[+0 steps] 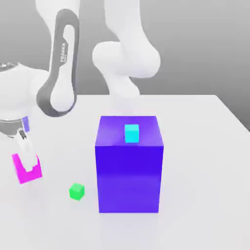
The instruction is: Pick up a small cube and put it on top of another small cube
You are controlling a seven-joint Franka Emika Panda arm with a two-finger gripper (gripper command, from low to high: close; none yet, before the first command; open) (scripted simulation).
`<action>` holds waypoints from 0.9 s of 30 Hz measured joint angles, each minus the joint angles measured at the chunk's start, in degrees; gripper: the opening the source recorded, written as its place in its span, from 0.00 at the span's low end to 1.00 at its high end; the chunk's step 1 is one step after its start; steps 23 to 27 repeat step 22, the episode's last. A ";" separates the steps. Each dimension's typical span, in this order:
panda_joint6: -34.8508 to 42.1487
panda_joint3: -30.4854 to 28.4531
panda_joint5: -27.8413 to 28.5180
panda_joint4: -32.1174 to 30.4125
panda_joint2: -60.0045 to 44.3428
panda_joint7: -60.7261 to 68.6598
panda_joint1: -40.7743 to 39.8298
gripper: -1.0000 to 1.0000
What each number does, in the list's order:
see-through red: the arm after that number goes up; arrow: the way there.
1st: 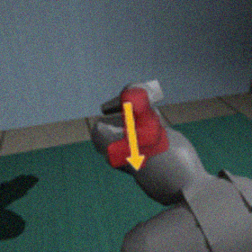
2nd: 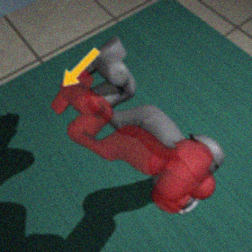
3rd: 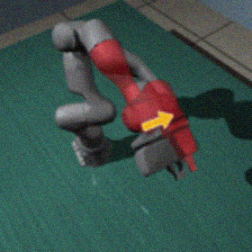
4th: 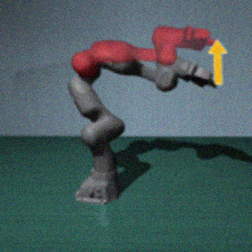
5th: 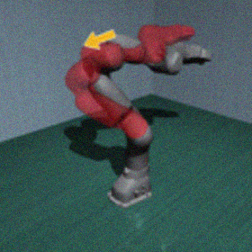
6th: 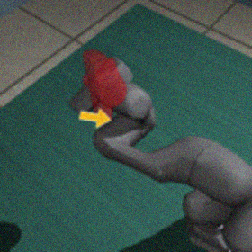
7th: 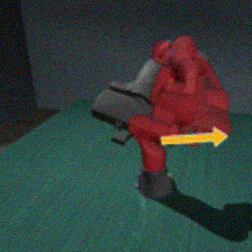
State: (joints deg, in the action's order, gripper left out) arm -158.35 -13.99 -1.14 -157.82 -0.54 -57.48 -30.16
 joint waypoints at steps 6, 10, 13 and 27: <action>3.01 6.17 2.48 -5.26 8.43 -17.66 4.90 0.00; 3.41 11.02 2.32 -8.26 11.76 -26.86 7.13 0.00; -1.48 11.59 2.10 -8.38 6.99 -27.84 7.44 0.00; -9.00 11.86 1.04 -8.08 -0.84 -27.28 7.72 1.00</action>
